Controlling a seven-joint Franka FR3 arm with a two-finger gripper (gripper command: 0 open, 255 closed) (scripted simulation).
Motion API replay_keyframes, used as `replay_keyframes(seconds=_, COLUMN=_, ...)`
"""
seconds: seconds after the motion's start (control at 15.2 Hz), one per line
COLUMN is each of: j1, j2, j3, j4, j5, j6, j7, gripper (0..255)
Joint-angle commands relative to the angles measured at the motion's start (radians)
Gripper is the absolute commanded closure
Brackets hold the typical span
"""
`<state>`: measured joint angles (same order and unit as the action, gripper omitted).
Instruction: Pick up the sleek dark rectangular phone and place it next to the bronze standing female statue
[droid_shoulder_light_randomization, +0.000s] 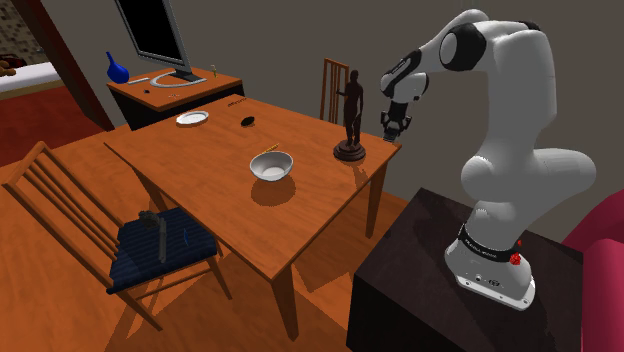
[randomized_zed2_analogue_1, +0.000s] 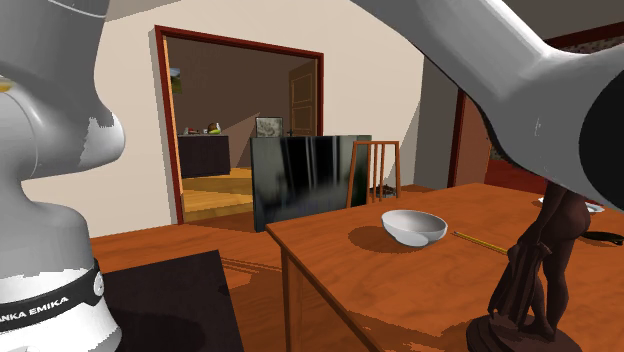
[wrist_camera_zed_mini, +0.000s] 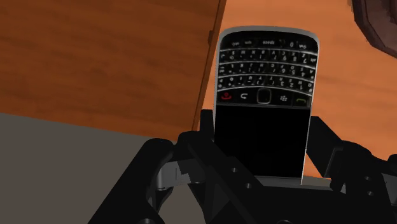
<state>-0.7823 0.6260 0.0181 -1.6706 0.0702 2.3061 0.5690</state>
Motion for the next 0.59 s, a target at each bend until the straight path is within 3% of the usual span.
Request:
replay_keyframes(seconds=0.0, j1=0.0, j2=0.018, j3=0.0, j4=-0.002, j5=0.001, j6=0.02, j7=-0.002, gripper=255)
replay_keyframes(seconds=0.53, j1=-0.001, j2=0.092, j3=0.002, j4=0.004, j5=0.003, j6=0.089, j7=-0.007, gripper=255)
